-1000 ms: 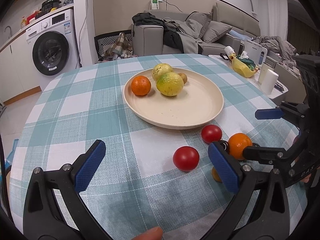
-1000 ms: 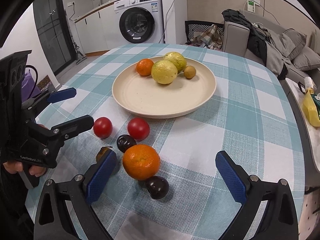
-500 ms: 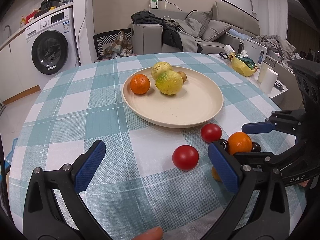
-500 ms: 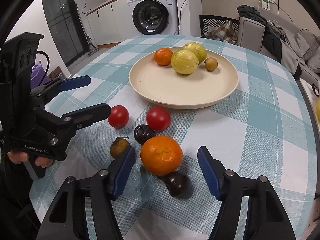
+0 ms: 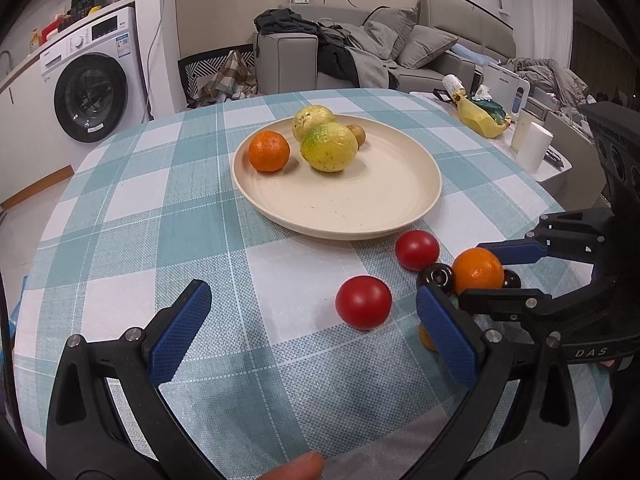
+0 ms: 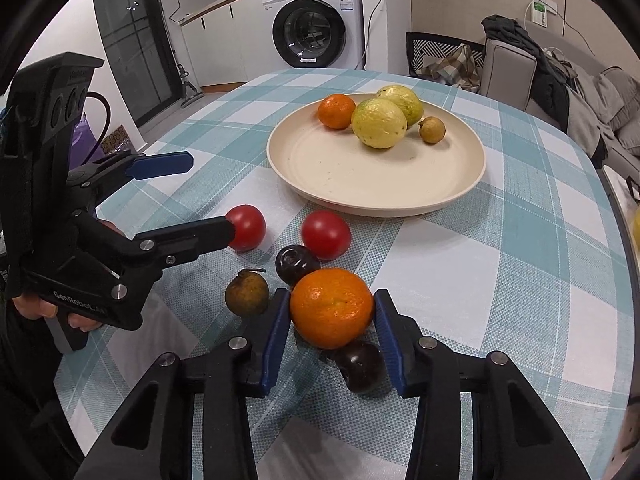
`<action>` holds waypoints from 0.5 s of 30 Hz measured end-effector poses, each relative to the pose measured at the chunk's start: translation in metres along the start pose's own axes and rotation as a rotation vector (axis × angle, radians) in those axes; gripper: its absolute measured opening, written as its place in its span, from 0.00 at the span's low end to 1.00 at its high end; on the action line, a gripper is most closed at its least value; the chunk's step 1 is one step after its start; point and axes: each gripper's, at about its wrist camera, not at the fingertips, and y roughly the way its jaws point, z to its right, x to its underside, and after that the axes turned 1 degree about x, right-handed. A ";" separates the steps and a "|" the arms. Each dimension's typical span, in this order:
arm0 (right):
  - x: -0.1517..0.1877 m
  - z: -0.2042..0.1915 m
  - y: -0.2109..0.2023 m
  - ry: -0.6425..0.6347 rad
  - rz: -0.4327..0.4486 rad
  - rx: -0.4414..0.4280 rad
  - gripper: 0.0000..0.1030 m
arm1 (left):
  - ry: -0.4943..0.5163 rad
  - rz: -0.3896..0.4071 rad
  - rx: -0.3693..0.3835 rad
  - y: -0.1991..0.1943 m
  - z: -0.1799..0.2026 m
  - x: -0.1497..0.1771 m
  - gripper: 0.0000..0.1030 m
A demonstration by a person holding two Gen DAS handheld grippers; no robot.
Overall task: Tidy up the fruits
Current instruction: 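Grasp the mandarin orange with the right tool while the left tool grasps a red tomato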
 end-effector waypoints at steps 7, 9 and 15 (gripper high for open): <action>-0.002 0.002 -0.006 0.000 0.026 0.002 0.42 | 0.010 -0.033 0.017 0.005 0.001 0.001 0.99; -0.003 0.002 -0.008 0.002 0.036 0.005 0.42 | 0.014 -0.039 0.021 0.006 0.002 0.001 0.99; -0.005 0.008 -0.016 0.035 0.077 0.019 0.42 | 0.015 -0.064 0.047 0.012 0.002 0.000 0.87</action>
